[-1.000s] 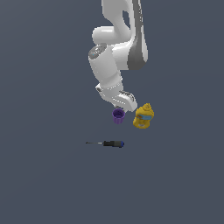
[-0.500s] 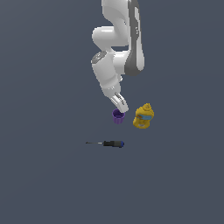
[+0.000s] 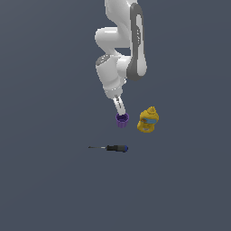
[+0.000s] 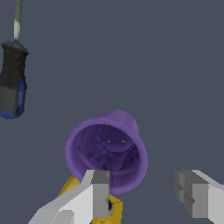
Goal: Pick up a designated object from a clutter of objects.
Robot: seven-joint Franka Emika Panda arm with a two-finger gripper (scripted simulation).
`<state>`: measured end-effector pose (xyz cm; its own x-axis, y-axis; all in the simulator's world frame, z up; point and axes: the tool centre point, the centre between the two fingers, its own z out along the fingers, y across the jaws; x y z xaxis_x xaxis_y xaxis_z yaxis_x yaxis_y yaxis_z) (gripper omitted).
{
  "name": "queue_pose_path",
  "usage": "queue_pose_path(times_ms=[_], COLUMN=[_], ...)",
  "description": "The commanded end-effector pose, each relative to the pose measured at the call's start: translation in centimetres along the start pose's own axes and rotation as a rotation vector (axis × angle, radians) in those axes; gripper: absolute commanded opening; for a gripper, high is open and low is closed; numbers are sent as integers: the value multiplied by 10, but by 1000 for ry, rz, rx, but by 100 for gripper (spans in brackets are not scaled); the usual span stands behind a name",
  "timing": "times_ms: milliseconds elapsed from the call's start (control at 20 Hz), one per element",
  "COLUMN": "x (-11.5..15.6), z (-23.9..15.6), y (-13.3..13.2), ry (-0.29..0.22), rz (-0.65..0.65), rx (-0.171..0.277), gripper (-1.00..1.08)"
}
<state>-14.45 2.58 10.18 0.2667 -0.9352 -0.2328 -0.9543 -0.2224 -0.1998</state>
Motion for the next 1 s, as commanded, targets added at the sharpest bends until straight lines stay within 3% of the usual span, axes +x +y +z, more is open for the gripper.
queue_pose_path(times_ms=[0, 950], x=[1, 2], z=[1, 26], y=[5, 8], ry=[7, 10], rz=[25, 33], rx=[0, -2], gripper=[28, 28])
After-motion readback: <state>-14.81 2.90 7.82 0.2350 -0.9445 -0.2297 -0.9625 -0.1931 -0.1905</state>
